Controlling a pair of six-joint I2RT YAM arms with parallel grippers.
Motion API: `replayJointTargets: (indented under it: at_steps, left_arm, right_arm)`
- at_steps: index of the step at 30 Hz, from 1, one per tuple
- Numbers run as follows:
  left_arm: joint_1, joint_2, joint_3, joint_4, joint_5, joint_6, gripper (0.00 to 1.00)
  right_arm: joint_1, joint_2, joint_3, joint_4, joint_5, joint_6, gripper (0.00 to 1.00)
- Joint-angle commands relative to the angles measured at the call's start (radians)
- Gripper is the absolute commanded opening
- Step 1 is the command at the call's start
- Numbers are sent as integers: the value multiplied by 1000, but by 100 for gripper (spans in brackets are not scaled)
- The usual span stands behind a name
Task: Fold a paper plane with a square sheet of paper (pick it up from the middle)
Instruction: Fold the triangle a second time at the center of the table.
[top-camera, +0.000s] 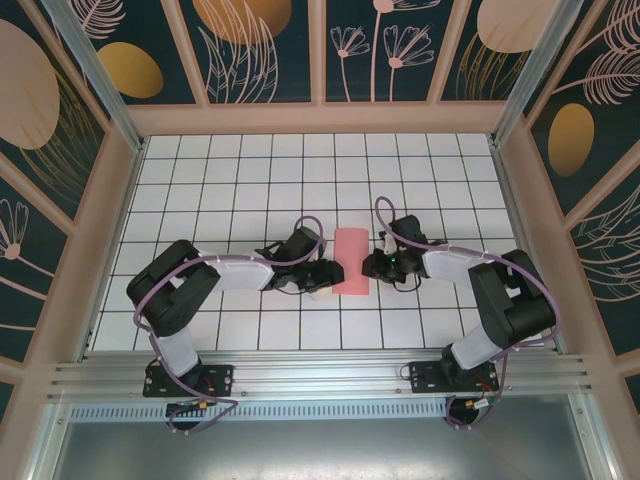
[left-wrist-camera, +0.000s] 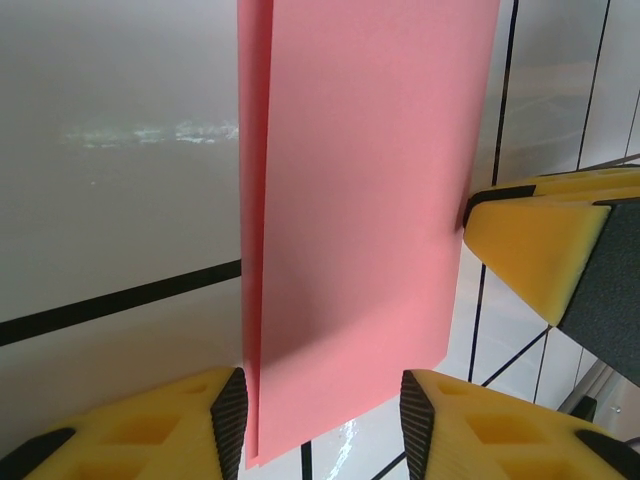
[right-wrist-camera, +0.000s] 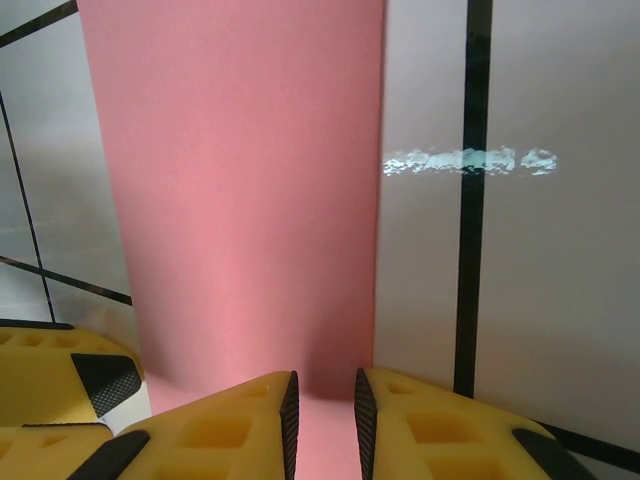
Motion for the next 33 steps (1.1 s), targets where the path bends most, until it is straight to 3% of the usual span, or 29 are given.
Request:
replayJointTargets:
  at_steps: [1,28,33]
  left_arm:
    - [-6,23,25,11,15,-3,47]
    - [-5,10,21,18,23,-16,51]
    - [-6,-7,22,-15,-16,-7,53]
  right_arm:
    - [-4,-17,-19,-5,9,2,25]
    - [-17,-14,-48,22,-11,10,22]
    - [-29,-16,-56,23,-13,9,21]
